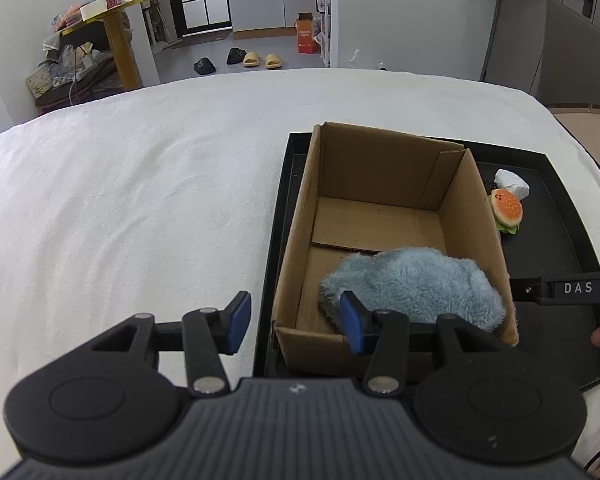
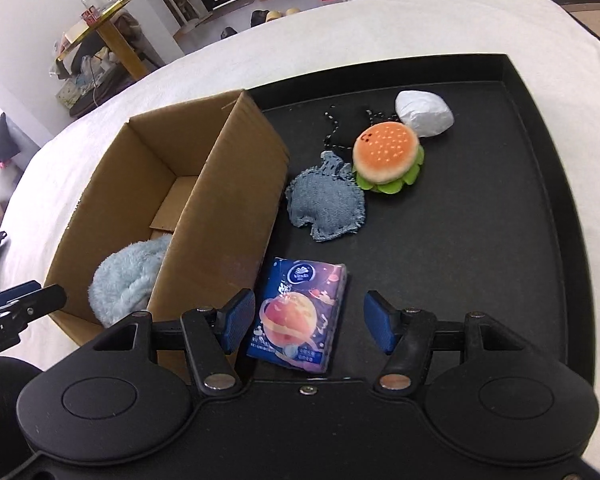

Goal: Organize soft objects
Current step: 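Move the right gripper down to the purple tissue pack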

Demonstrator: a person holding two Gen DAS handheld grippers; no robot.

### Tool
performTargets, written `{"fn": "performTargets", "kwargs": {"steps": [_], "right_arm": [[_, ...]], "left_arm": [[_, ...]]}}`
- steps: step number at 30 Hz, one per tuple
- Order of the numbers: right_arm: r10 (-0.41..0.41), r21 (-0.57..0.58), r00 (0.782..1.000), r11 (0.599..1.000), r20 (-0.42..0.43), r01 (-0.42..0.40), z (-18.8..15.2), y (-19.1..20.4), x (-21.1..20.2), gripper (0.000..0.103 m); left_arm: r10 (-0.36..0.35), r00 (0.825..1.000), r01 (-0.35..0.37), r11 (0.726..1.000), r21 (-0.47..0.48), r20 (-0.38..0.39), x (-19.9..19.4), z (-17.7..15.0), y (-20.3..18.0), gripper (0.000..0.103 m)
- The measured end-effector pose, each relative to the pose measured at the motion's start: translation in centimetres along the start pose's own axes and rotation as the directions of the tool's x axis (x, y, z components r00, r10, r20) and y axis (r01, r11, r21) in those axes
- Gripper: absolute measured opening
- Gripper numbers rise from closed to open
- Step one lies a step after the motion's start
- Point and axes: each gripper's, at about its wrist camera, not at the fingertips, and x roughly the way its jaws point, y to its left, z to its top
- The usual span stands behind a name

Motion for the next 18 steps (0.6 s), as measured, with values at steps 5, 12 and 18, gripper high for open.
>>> {"fn": "performTargets", "kwargs": {"steps": [5,12,18], "right_arm": [[-0.023,-0.024,1.0,0.999,-0.009,0.023,-0.1,0.3,0.5,0.065],[-0.05,-0.05,0.998,0.998,-0.028,0.049,-0.1,0.5,1.6,0.067],[-0.111,-0.119,0.993,0.987,-0.035,0.106,-0.9,1.6,2.7,0.068]], "left_arm": [[-0.002,1.0,0.001,1.0,-0.014,-0.019,0.5,0.2,0.2,0.047],[-0.013,0.998,0.012,0.999,-0.03,-0.053,1.3,0.3,0.5,0.047],[-0.033,0.997,0.031,0.999,-0.042,-0.065,1.2,0.2,0.6,0.047]]}}
